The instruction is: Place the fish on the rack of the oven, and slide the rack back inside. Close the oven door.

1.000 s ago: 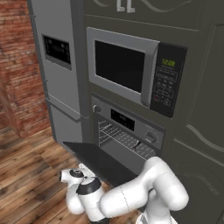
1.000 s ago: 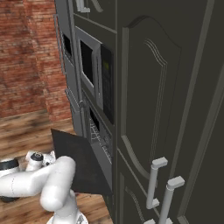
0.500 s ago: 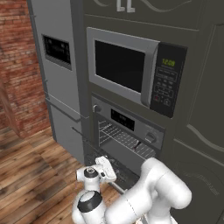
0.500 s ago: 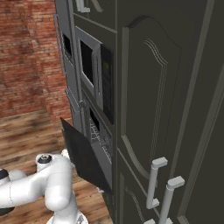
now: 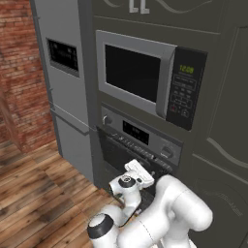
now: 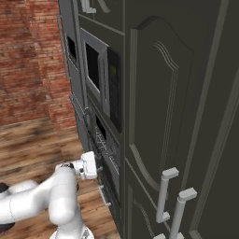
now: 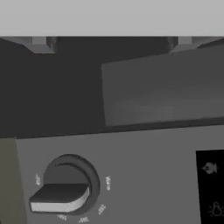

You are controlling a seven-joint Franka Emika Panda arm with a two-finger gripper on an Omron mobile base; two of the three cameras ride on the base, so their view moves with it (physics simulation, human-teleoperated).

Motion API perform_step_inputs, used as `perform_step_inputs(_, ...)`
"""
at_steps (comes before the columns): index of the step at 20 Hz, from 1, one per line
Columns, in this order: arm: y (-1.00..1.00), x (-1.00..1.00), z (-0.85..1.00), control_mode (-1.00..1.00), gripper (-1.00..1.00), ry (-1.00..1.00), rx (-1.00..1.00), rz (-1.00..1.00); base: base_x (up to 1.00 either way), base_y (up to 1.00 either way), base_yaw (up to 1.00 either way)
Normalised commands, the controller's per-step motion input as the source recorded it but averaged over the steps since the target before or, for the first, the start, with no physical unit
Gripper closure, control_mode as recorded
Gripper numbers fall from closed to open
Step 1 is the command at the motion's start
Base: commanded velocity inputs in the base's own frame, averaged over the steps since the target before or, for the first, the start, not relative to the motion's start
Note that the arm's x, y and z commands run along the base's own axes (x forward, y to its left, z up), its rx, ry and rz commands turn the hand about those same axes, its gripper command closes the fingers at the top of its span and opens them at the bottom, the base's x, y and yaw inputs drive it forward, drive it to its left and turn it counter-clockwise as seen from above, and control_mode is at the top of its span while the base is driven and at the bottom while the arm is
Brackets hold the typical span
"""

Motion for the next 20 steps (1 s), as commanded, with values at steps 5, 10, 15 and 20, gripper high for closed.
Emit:
perform_step_inputs(5, -1.0, 1.0, 0.01, -1.0, -1.0, -0.02, -0.01, 0.16, 0.0, 0.0, 0.0)
perform_step_inputs(10, -1.0, 1.0, -0.3, -1.0, -1.0, 0.13, 0.01, 0.17, 0.0, 0.0, 0.0)
perform_step_inputs(15, -0.96, 0.9, -0.63, -1.0, -1.0, 0.06, 0.0, 0.12, 0.0, 0.0, 0.0)
perform_step_inputs(20, -0.21, 0.21, -0.22, -1.0, -1.0, 0.0, 0.0, 0.05, 0.0, 0.0, 0.0)
